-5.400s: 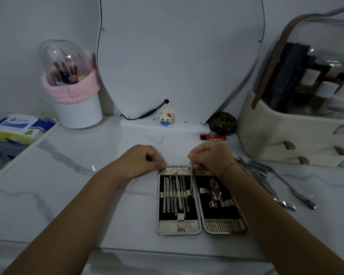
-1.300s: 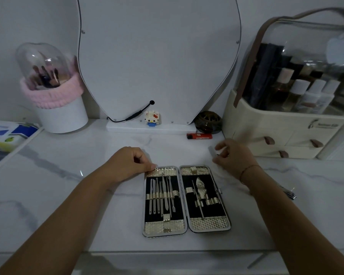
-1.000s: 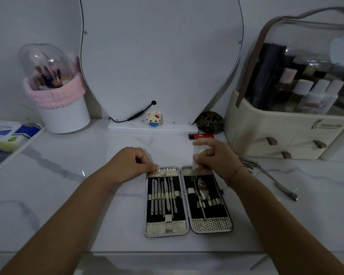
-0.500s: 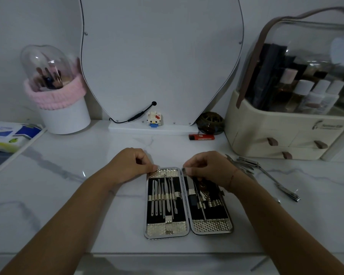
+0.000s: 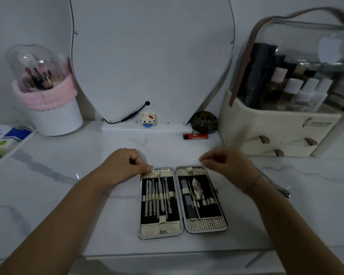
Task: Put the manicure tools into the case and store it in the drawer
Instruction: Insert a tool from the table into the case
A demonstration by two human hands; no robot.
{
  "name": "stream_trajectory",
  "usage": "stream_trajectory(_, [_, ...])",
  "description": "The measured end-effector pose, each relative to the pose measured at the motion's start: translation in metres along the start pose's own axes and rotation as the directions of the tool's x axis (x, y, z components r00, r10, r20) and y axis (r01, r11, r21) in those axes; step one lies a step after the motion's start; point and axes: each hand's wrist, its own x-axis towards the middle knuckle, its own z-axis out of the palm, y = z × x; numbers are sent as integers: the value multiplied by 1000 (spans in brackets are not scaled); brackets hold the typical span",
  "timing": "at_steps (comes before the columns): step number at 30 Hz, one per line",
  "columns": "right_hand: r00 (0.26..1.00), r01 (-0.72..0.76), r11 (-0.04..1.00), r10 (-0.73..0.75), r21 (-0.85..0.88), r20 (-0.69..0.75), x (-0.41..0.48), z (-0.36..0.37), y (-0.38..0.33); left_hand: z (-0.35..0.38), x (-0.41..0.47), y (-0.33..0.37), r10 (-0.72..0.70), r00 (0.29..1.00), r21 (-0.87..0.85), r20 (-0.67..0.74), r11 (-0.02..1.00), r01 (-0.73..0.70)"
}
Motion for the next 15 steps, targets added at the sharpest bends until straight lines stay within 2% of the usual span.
stream_trajectory(2, [987, -72, 997, 65, -37, -148, -5, -22, 15, 1, 0, 0, 6, 1000, 1, 7, 1000, -6])
stream_trajectory(4, [965, -154, 983, 127, -102, -230, -6, -38, 30, 2, 1, -1, 2, 1000, -2, 3, 1000, -2])
stream_trajectory(10, [963, -250, 917, 202, -310, -180, 6, -38, 51, 3, 1, -3, 12, 1000, -7, -13, 1000, -12])
stream_trajectory(15, [954, -286, 886, 225, -366, -200, 15, -30, 47, 3, 2, -4, 14, 1000, -4, -20, 1000, -14])
